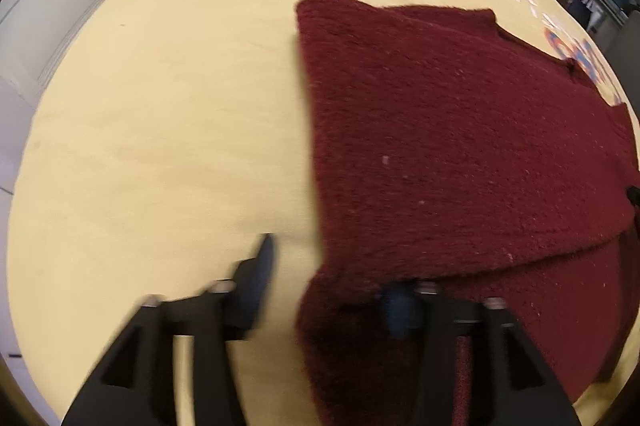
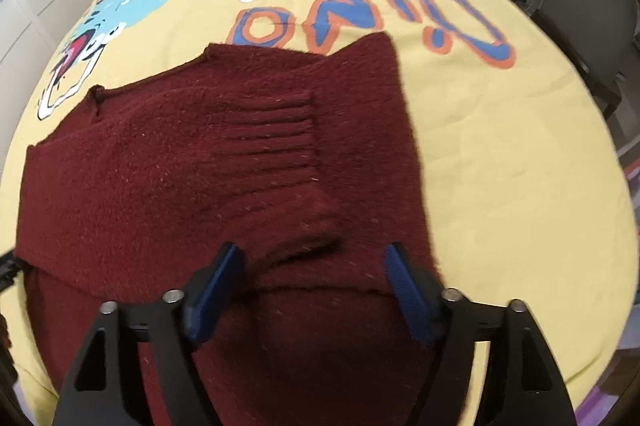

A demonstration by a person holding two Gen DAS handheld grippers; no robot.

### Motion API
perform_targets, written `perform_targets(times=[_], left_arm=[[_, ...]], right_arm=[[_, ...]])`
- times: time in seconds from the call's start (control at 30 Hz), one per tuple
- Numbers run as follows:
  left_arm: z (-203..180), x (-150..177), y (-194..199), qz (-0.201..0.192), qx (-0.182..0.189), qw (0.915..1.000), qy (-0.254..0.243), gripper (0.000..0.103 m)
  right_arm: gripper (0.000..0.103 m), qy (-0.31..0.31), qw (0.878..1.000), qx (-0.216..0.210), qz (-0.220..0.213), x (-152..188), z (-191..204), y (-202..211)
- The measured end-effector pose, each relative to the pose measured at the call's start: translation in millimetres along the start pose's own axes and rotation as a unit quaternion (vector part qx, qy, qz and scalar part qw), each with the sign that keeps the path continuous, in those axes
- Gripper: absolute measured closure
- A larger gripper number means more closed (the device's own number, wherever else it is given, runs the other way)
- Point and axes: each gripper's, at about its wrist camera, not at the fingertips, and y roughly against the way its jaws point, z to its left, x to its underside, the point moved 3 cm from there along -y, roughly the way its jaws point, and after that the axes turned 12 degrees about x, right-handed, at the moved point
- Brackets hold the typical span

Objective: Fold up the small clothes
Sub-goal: 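Open both grippers and lift them off the folded sweater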

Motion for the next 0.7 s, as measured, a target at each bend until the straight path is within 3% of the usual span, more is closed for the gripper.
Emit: perform_targets(times=[0.03,0.17,0.3,0.37,0.57,0.7], left_arm=[[0.0,-0.2,2.8,-0.004,0.004,1.0,0.003,0.022],[-2.7,0.7,21.1,-0.024,0.005,0.9997,0.005,0.001],[-13.6,8.7,49.6,-0.053,0.013,0.9984,-0.011,0.001],[-19.4,15.8,61.5,-0.061,0.017,0.9978,-0.02,0.001],[-22.7,60.1,81.5,-0.056,0.023,0.9982,0.006,0.001],[-27.0,98.6,84.2,-0.026,0.01,0.999,0.034,0.001]], right_arm=[[0.024,0.002,1.0,0.002,-0.003,1.2,-2.5,3.8],[0.02,0.011,1.0,0.005,-0.025,8.1,-15.1,26.5],[0.011,0.025,0.998,0.005,-0.057,22.5,-27.9,54.1],[0.0,0.021,0.998,-0.001,-0.058,37.2,-33.5,62.7],[0.001,0.028,0.999,-0.002,-0.046,104.6,-43.1,64.1],[0.001,0.02,1.0,0.006,-0.006,157.6,-53.3,55.9]])
